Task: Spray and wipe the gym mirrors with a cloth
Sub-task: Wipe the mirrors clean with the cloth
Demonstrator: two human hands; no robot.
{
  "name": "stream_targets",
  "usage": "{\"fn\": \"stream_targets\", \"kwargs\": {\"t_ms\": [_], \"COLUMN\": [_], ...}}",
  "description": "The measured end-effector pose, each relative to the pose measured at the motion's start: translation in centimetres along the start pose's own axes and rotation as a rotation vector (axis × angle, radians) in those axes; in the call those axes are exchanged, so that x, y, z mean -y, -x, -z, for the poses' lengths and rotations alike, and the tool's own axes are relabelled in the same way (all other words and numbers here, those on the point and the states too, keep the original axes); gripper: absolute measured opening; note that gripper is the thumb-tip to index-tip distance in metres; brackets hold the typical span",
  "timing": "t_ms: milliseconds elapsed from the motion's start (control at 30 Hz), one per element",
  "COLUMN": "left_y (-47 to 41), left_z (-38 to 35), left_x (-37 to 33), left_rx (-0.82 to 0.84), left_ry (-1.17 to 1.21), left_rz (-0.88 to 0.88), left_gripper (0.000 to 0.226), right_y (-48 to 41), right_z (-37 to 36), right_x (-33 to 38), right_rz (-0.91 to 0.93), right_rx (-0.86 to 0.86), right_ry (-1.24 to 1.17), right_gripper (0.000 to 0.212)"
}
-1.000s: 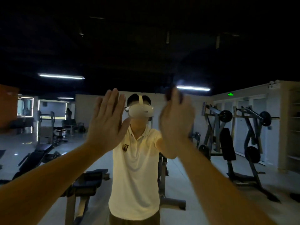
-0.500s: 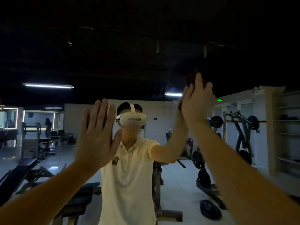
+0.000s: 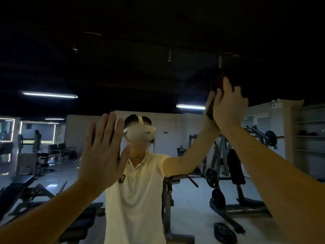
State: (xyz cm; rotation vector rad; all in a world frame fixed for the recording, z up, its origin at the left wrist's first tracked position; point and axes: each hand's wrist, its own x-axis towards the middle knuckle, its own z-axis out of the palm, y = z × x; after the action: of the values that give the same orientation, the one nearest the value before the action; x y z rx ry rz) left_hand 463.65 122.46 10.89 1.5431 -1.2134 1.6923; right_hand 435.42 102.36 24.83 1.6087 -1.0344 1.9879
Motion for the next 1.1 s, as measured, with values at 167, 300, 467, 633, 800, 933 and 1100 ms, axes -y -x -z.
{"fn": "stream_targets", "kwargs": {"t_ms": [167, 300, 467, 633, 800, 933, 1100], "left_y": [0.1, -0.1, 0.0, 0.2, 0.2, 0.3, 0.2], "left_z": [0.0, 0.3, 0.5, 0.5, 0.3, 0.1, 0.1], "left_x": [-0.2, -0.1, 0.3, 0.3, 0.1, 0.2, 0.3], "left_rx": [-0.004, 0.022, 0.034, 0.024, 0.044, 0.055, 0.051], "left_ry": [0.009, -0.006, 0.006, 0.003, -0.01, -0.013, -0.012], "left_rz": [0.004, -0.004, -0.02, -0.028, -0.01, -0.023, -0.032], "left_gripper": [0.074, 0.074, 0.074, 0.074, 0.075, 0.076, 0.075], "right_y": [3.8, 11.3, 7.1, -0.2, -0.1, 3.0, 8.5], "right_z": [-1.5, -1.3, -1.4, -0.5, -0.4, -1.5, -2.1], "right_x": [9.2, 18.3, 13.4, 1.3, -0.4, 8.1, 19.0], "right_rz": [-0.012, 0.508, 0.707, 0.23, -0.171, 0.019, 0.353], "right_rx": [-0.014, 0.083, 0.052, 0.033, -0.008, -0.005, 0.069], "right_ry": [-0.102, -0.13, -0.063, 0.057, 0.057, -0.07, -0.2], "right_gripper": [0.051, 0.054, 0.05, 0.051, 0.049, 0.049, 0.051]}}
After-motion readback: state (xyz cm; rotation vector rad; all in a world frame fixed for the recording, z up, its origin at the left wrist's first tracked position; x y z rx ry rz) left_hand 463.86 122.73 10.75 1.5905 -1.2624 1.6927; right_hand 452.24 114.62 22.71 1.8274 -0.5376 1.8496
